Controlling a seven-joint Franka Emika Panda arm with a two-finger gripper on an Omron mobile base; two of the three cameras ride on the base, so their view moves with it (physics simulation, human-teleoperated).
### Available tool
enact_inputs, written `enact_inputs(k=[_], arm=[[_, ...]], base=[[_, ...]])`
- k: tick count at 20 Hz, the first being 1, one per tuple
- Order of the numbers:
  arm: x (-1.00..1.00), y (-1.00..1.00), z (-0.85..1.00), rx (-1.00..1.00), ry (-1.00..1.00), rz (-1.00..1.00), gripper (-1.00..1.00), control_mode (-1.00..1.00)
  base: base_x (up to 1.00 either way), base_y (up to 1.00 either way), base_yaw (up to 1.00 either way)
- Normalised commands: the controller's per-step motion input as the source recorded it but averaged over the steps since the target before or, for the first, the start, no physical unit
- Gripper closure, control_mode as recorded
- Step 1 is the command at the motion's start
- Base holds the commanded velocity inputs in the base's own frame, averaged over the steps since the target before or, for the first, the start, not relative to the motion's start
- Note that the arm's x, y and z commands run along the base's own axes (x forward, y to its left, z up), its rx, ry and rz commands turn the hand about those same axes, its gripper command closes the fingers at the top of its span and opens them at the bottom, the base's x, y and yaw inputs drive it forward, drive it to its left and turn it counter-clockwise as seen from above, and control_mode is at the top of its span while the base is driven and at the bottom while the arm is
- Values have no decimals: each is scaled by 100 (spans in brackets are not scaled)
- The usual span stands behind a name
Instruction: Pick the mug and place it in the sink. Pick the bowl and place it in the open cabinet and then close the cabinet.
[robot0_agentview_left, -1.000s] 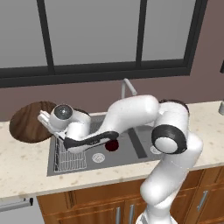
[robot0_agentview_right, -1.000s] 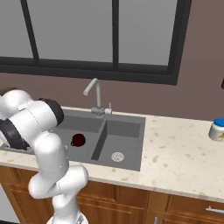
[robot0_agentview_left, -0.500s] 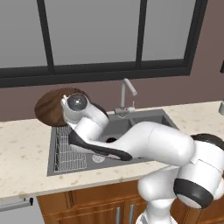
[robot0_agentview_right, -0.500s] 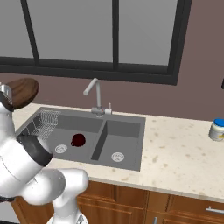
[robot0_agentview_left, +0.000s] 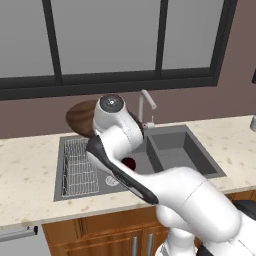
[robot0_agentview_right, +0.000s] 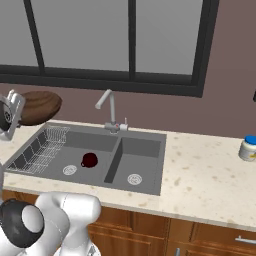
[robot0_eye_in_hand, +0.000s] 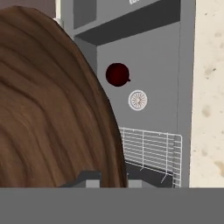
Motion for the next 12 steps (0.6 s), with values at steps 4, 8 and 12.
enact_inputs(k=[4, 8, 12], arm=[[-38, -13, 4, 5, 0, 10, 100, -100], [-33, -26, 11, 6, 1, 20, 100, -100], [-8, -22, 21, 9, 16, 18, 100, -100]], base=[[0, 0, 0], [0, 0, 0], [0, 0, 0]])
